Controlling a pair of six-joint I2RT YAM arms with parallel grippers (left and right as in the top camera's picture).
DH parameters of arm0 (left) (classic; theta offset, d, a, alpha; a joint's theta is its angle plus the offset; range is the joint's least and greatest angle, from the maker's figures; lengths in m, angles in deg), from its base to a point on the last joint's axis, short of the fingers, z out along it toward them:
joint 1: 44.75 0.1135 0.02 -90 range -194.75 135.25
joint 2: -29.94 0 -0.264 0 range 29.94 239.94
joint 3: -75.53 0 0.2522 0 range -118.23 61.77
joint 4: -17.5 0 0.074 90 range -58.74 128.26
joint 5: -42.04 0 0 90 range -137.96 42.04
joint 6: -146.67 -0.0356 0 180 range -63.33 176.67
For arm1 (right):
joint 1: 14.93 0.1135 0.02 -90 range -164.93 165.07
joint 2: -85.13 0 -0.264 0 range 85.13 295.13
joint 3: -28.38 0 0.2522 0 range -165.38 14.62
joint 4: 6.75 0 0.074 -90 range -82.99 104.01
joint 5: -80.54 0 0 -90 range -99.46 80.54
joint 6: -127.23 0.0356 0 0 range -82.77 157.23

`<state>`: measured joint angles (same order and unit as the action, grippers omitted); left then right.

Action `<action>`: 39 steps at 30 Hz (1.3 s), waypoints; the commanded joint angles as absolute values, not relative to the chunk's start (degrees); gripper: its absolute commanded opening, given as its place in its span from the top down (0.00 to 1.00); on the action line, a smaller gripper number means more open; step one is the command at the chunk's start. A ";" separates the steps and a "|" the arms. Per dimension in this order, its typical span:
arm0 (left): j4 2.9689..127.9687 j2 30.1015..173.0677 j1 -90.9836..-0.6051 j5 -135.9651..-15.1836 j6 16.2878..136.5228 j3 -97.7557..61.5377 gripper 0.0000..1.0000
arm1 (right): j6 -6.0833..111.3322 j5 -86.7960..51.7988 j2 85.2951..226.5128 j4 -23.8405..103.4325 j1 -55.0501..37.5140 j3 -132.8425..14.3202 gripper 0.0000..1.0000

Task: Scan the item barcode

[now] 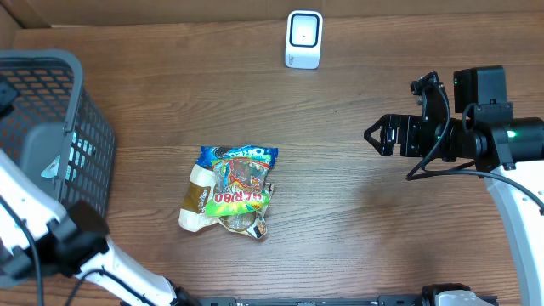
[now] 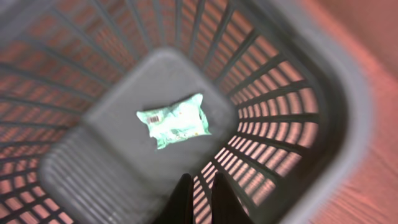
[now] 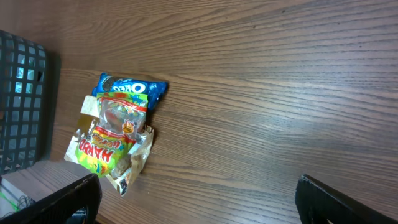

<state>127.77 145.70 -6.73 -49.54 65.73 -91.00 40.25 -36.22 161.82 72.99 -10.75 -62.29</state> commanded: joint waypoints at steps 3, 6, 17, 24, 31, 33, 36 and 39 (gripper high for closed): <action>128.08 141.77 -6.33 -47.73 64.90 -91.96 0.66 | 40.38 -36.57 161.66 72.26 -10.44 -62.62 0.00; 128.08 141.77 -5.48 -47.47 64.11 -90.48 0.34 | 40.38 -36.55 161.66 72.13 -10.44 -62.62 0.00; 118.46 142.10 2.39 -46.57 60.02 -70.98 0.25 | 40.36 -36.55 161.66 71.37 -10.44 -62.62 0.00; 106.11 142.12 3.02 -51.16 53.95 -51.24 0.21 | 40.36 -36.55 161.66 71.22 -10.44 -62.62 0.00; 91.80 142.12 2.15 -55.14 48.20 -37.04 0.22 | 40.34 -36.55 161.66 71.28 -10.44 -62.59 0.00; 88.39 142.12 1.62 -55.47 46.17 -34.65 0.22 | 40.36 -36.55 161.66 71.30 -10.44 -62.59 0.00; 84.50 142.12 0.88 -55.49 42.67 -31.92 0.22 | 40.34 -36.53 161.66 71.59 -10.44 -62.59 0.00; 81.39 142.12 0.20 -55.51 36.64 -29.67 0.20 | 40.34 -36.53 161.66 72.00 -10.44 -62.59 0.00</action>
<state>82.72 141.75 0.99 -53.98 44.79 -31.66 40.25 -36.20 161.82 71.87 -10.77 -62.29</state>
